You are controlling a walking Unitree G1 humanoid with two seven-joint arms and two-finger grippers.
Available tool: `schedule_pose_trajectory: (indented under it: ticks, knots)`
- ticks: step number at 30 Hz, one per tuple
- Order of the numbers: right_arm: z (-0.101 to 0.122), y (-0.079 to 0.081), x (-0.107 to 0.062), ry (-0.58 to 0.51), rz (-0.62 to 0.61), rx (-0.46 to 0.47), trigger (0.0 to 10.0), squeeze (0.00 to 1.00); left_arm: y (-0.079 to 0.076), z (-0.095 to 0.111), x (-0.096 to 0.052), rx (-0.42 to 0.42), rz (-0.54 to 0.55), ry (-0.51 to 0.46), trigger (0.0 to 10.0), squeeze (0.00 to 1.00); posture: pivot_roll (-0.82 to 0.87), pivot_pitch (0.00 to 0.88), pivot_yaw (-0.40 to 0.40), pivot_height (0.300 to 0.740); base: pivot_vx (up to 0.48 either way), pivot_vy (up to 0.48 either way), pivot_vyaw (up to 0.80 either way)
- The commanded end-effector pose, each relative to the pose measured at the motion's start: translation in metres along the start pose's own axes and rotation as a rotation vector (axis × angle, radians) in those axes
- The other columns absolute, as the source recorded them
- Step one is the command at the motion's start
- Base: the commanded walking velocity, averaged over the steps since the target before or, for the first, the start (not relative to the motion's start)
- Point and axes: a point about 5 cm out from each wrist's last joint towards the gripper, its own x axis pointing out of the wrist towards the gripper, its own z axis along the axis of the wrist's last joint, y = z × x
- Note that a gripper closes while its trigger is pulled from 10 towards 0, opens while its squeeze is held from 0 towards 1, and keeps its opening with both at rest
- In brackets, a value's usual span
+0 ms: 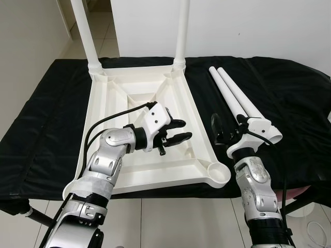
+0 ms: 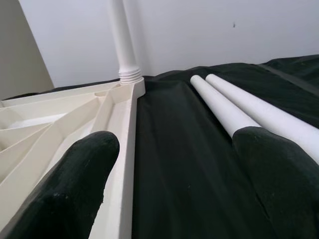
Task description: Building children table
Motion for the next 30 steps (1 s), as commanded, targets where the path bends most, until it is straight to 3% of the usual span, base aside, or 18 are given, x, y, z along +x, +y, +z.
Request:
schedule_pose_trajectory:
  ticks: [1,2,3,4,10,20,22,30]
  knots:
    - [0.002,-0.007,0.008,0.0,-0.043,-0.031,10.0,1.0,0.018,0.003,-0.005,-0.03,0.351,-0.003,10.0,0.0,-0.11,0.006,0.01,0.74,0.0,0.0,0.0]
    - [0.002,-0.009,0.011,0.009,-0.054,-0.05,10.0,0.25,0.019,0.004,-0.006,-0.044,0.373,-0.01,10.0,0.0,-0.11,0.003,0.008,0.74,0.0,0.0,0.0]
    - [0.002,-0.009,0.011,0.009,-0.054,-0.05,10.0,0.25,0.019,0.004,-0.006,-0.044,0.373,-0.01,10.0,0.0,-0.11,0.003,0.008,0.74,0.0,0.0,0.0]
    - [0.002,-0.011,0.014,0.014,-0.061,-0.062,10.0,0.0,0.02,0.005,-0.007,-0.056,0.397,-0.018,10.0,0.0,-0.11,0.0,0.006,0.74,0.0,0.0,0.0]
    - [0.003,-0.02,0.027,0.026,-0.102,-0.123,10.0,0.0,0.024,0.01,-0.006,-0.094,0.467,-0.031,10.0,0.0,-0.1,0.0,-0.006,0.74,0.0,0.0,0.0]
    - [0.009,-0.036,0.045,0.026,-0.197,-0.183,10.0,0.0,0.028,0.016,-0.003,-0.136,0.441,-0.067,10.0,0.0,-0.1,0.0,-0.015,0.74,0.0,0.0,0.0]
    - [0.012,-0.04,0.048,0.023,-0.218,-0.185,10.0,0.0,0.029,0.02,-0.003,-0.099,0.441,-0.08,10.0,0.0,-0.1,0.0,-0.011,0.74,0.0,0.0,0.0]
    - [0.014,-0.056,0.053,0.027,-0.368,-0.112,10.0,0.0,0.021,0.033,0.0,-0.118,0.411,-0.116,10.0,0.0,-0.09,0.035,0.014,0.74,0.0,0.0,0.0]
